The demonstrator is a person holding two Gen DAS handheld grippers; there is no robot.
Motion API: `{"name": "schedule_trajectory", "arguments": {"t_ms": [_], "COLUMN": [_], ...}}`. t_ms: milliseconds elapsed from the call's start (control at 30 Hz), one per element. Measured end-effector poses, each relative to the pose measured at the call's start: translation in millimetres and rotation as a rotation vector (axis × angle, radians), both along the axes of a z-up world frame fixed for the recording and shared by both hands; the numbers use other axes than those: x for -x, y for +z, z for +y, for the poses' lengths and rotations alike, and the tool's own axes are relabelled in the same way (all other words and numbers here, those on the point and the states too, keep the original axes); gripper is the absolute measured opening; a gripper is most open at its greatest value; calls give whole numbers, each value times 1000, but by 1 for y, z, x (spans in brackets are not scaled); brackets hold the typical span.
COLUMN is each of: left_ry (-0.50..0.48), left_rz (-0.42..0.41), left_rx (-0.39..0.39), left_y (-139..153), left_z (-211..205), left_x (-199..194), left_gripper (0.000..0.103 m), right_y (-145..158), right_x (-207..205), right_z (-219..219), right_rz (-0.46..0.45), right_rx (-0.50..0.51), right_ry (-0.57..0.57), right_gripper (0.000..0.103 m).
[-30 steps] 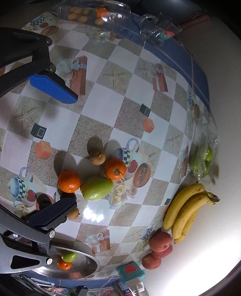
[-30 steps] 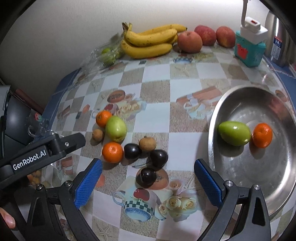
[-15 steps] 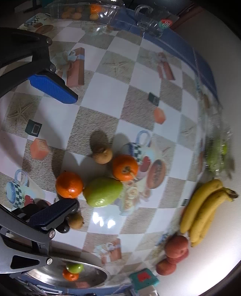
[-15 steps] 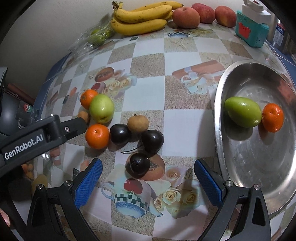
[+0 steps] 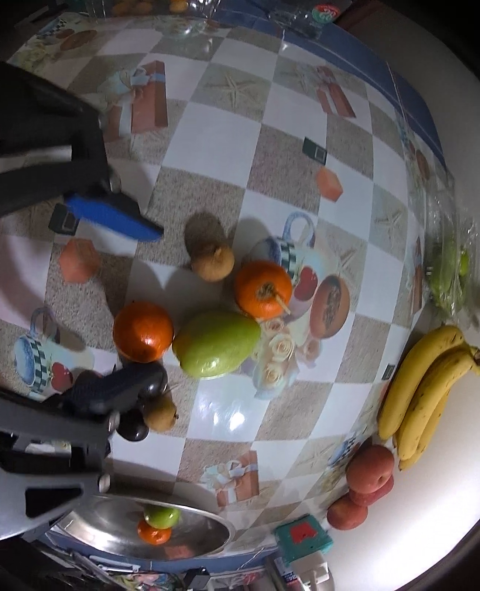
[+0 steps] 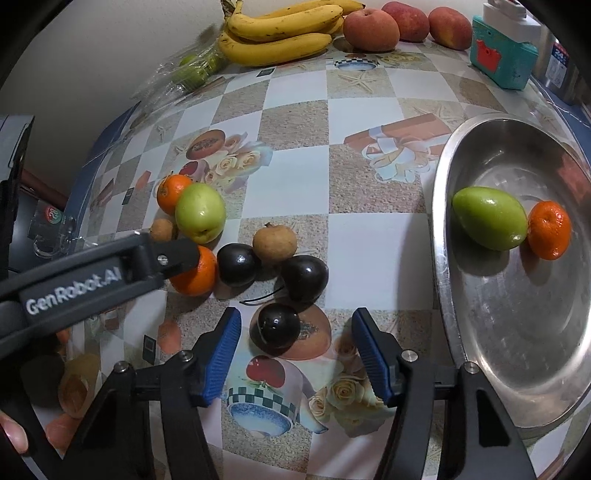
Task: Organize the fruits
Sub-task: 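Grasp an orange with the left tool while the right tool grasps a dark plum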
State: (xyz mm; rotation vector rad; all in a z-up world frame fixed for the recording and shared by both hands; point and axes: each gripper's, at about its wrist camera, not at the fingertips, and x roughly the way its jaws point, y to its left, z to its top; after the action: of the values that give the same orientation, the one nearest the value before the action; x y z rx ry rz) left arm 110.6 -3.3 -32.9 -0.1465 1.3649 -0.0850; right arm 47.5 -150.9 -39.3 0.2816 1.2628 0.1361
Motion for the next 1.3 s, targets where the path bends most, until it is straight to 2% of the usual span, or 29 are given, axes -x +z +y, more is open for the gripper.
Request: {"name": "schedule_trajectory", "arguments": {"t_ms": [100, 167, 233, 367, 733, 900, 1067, 1300], "left_ry": [-9, -12, -14, -19, 13, 34, 40, 53], "left_rz": [3, 5, 9, 23, 4, -7, -18, -22], "left_rx": [27, 43, 49, 85, 96, 101, 104, 105], "left_y": [0, 1, 0, -5, 3, 6, 8, 9], "left_z": [-5, -6, -8, -13, -5, 1, 3, 6], "left_x": [-3, -4, -4, -4, -2, -1, 0, 0], "left_gripper": [56, 51, 49, 38, 36, 36, 36, 36], "right_y": [0, 0, -1, -1, -2, -3, -3, -1], "right_x": [0, -1, -2, -3, -4, -4, -3, -1], "right_z": [2, 3, 5, 8, 12, 12, 10, 11], "right_rz": [0, 0, 1, 3, 1, 1, -4, -4], "right_rx": [-9, -15, -17, -18, -17, -11, -9, -3], "right_ry": [7, 12, 17, 31, 43, 43, 37, 41], "right_gripper": [56, 56, 55, 49, 43, 32, 26, 25]}}
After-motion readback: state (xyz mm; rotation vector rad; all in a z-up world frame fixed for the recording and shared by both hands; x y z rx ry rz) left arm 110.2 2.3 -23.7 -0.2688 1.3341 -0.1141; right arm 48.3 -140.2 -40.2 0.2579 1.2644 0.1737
